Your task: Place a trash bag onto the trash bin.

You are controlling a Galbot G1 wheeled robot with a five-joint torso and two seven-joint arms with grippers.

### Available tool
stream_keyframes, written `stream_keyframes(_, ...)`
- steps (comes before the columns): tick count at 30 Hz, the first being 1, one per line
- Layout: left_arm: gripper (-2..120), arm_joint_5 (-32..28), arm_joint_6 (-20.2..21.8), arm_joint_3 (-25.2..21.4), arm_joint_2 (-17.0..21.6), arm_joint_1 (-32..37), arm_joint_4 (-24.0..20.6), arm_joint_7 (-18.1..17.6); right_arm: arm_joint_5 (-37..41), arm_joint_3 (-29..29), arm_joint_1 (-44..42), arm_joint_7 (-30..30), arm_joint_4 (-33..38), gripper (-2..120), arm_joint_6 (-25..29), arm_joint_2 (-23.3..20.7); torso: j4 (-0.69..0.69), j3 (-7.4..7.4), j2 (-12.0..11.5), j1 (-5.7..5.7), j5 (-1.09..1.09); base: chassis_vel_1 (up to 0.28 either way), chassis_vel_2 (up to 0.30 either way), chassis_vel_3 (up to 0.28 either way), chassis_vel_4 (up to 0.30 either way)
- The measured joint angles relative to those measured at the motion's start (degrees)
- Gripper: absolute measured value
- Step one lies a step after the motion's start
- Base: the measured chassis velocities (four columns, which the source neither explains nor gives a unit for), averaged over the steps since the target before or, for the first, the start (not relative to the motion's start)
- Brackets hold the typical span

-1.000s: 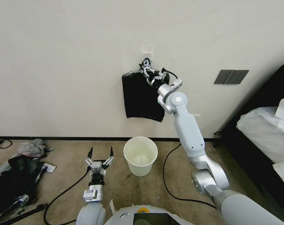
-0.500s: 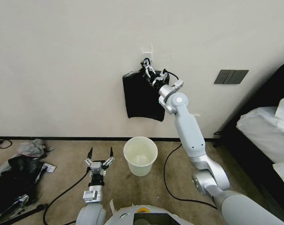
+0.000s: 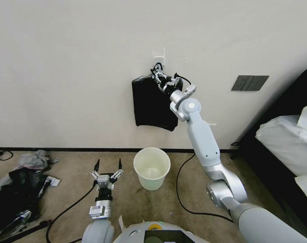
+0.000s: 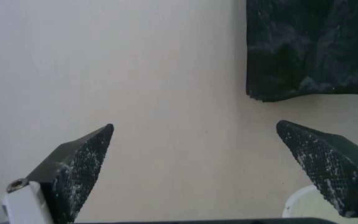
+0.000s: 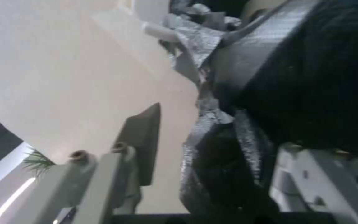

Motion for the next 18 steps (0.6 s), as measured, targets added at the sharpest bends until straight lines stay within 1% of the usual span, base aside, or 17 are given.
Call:
stream_keyframes(1, 100, 0.0, 0.0, 0.0, 0.0, 0.0, 0.0, 0.0, 0.0, 0.0, 0.0, 0.0, 0.0, 41, 0.0, 0.0, 0.0, 0.0, 0.0, 0.0, 0.0, 0.0, 0.0, 0.0, 0.0)
stream_keyframes(4, 100, 0.0, 0.0, 0.1, 0.0, 0.0, 0.0, 0.0, -0.3, 0.3, 0.5, -0.2, -1.2, 28, 0.1, 0.6, 0.01, 0.0, 0.0, 0.0, 0.0, 0.0, 0.0, 0.0, 0.0)
stream_keyframes(5, 100, 0.0, 0.0, 0.1, 0.0, 0.0, 0.0, 0.0, -0.3, 0.3, 0.5, -0.2, -1.2, 28, 0.1, 0.6, 0.01, 0.0, 0.0, 0.0, 0.0, 0.0, 0.0, 0.0, 0.0)
stream_keyframes(8, 100, 0.0, 0.1, 0.1, 0.1, -0.1, -0.1, 0.0, -0.5, 0.4, 0.9, -0.3, -1.7, 12, 0.2, 0.7, 0.0, 0.0, 0.0, 0.0, 0.0, 0.0, 0.0, 0.0, 0.0)
stream_keyframes(9, 100, 0.0, 0.1, 0.1, 0.1, -0.1, -0.1, 0.0, -0.5, 0.4, 0.9, -0.3, -1.7, 12, 0.2, 0.7, 0.0, 0.0, 0.0, 0.0, 0.0, 0.0, 0.0, 0.0, 0.0)
stream_keyframes(10, 100, 0.0, 0.1, 0.0, 0.1, -0.1, -0.2, 0.0, -0.6, 0.4, 0.9, -0.4, -1.7, 9, 0.2, 0.6, 0.0, 0.0, 0.0, 0.0, 0.0, 0.0, 0.0, 0.0, 0.0)
stream_keyframes(11, 100, 0.0, 0.1, 0.0, 0.1, -0.1, -0.2, -0.1, -0.7, 0.4, 0.8, -0.4, -1.6, 2, 0.3, 0.5, 0.0, 0.0, 0.0, 0.0, 0.0, 0.0, 0.0, 0.0, 0.0)
stream_keyframes(12, 100, 0.0, 0.1, 0.0, 0.2, 0.0, -0.2, -0.1, -0.8, 0.4, 0.6, -0.4, -1.5, 0, 0.4, 0.4, 0.0, 0.0, 0.0, 0.0, 0.0, 0.0, 0.0, 0.0, 0.0)
stream_keyframes(18, 100, 0.0, 0.1, 0.2, 0.1, -0.1, -0.2, -0.1, -1.8, -0.1, -1.3, -0.4, 1.1, 0, 1.1, -0.6, 0.0, 0.0, 0.0, 0.0, 0.01, 0.0, 0.0, 0.0, 0.0)
